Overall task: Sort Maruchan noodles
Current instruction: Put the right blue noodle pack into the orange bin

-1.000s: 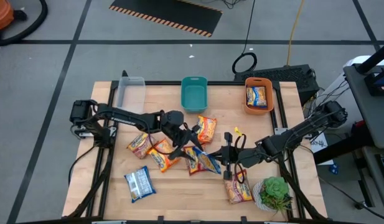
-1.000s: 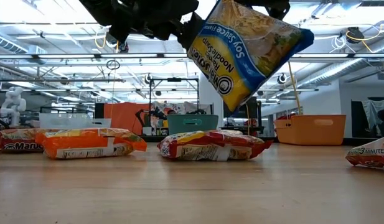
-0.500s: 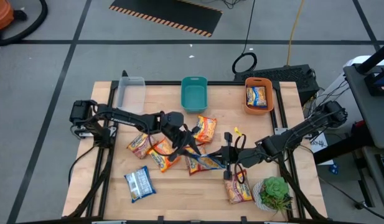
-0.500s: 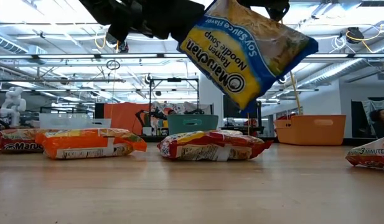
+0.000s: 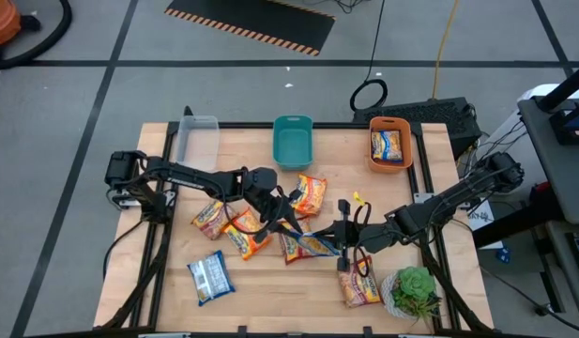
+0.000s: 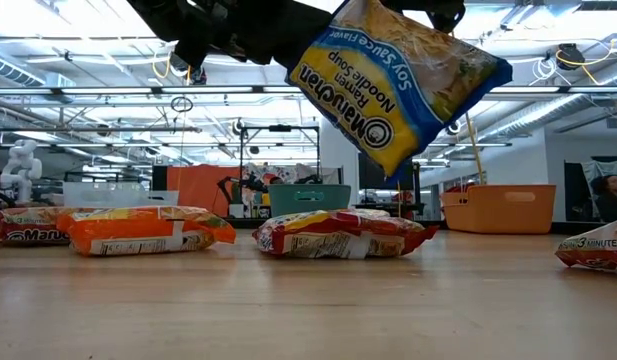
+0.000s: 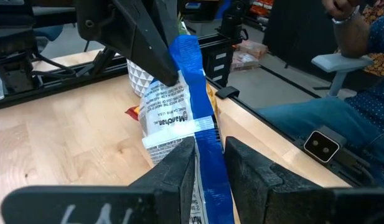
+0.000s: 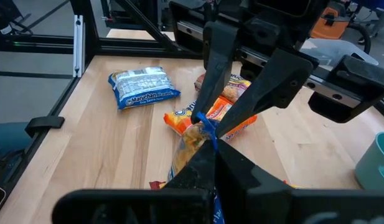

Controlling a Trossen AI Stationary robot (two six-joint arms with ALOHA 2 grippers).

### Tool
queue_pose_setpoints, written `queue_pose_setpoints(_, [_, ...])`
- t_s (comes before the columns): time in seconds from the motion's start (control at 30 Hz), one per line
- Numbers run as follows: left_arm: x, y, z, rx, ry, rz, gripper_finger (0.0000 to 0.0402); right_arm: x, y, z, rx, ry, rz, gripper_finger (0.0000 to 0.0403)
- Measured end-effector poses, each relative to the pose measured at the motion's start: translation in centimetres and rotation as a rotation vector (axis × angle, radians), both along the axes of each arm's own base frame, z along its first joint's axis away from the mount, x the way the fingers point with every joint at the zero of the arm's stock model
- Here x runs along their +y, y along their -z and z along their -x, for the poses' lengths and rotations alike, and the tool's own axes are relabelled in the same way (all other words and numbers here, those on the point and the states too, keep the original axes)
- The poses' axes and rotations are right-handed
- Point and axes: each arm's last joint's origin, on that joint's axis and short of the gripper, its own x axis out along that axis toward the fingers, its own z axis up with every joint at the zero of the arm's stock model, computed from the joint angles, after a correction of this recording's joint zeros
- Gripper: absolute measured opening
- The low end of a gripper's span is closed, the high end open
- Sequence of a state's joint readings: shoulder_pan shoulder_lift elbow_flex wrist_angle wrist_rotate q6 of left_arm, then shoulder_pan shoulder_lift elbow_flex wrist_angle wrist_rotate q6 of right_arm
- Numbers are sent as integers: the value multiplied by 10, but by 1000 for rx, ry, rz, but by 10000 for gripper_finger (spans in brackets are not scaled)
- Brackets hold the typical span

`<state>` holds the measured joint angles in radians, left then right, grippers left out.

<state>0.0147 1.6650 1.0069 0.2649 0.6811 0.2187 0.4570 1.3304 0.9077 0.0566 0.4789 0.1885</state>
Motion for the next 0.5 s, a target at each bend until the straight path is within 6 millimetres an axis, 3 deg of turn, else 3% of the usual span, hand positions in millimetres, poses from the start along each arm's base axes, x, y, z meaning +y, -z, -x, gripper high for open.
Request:
queue_pose_setpoints(0.33, [4,0,0,108,-62,126,94,0,0,0,0,2,21,0])
queue_pose_setpoints(0.5, [3,2,0,134,-92,125,142,-2,0,0,-10,48,45,0])
